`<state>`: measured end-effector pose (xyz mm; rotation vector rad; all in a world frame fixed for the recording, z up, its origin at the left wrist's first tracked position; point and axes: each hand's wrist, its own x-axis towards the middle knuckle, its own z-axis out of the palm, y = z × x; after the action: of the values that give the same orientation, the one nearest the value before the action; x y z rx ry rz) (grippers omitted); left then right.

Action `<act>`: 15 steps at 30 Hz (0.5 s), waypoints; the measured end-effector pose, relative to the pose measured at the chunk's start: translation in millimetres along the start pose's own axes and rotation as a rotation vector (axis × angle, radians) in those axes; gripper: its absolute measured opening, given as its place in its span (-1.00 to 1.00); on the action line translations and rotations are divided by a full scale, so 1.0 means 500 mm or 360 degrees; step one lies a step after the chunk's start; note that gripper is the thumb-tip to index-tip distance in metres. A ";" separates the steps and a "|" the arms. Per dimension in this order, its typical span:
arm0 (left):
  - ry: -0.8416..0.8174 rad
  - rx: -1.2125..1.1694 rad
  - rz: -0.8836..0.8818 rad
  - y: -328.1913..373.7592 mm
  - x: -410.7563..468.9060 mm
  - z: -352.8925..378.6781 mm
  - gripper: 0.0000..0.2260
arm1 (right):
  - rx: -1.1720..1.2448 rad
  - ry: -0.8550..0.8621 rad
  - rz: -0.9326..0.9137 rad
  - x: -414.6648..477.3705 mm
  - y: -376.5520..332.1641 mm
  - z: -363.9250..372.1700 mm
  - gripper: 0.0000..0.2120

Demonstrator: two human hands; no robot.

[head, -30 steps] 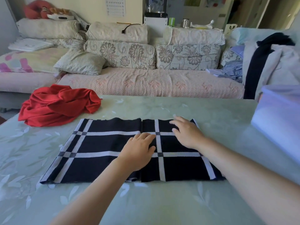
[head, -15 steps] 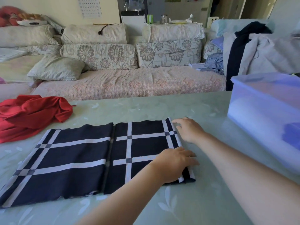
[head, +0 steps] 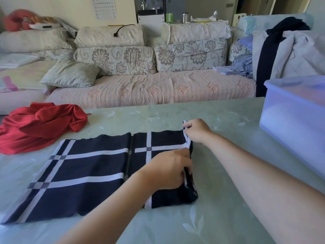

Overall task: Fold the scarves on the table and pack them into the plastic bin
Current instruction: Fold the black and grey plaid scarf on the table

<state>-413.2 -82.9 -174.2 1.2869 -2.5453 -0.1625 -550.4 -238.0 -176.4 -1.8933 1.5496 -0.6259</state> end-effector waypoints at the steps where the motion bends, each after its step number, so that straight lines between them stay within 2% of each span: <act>1: 0.0037 -0.0027 -0.0047 -0.015 -0.022 -0.019 -0.74 | 0.0070 0.0022 -0.0003 -0.004 -0.021 0.009 -0.80; 7: 0.0226 -0.0128 -0.0362 -0.107 -0.181 -0.091 -0.68 | 0.0185 -0.0056 -0.0146 -0.041 -0.156 0.093 -0.68; 12: 0.0328 -0.0304 -0.0510 -0.169 -0.284 -0.123 -0.68 | 0.0135 -0.0092 -0.0274 -0.041 -0.280 0.178 -0.85; 15: 0.0421 -0.0344 -0.0580 -0.194 -0.334 -0.162 -0.69 | 0.0073 -0.0133 -0.0339 -0.038 -0.359 0.227 -0.84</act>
<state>-220.5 -4.5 -152.3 1.5559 -1.9989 -0.3100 -351.3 -177.8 -128.7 -2.0387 1.2814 -0.6591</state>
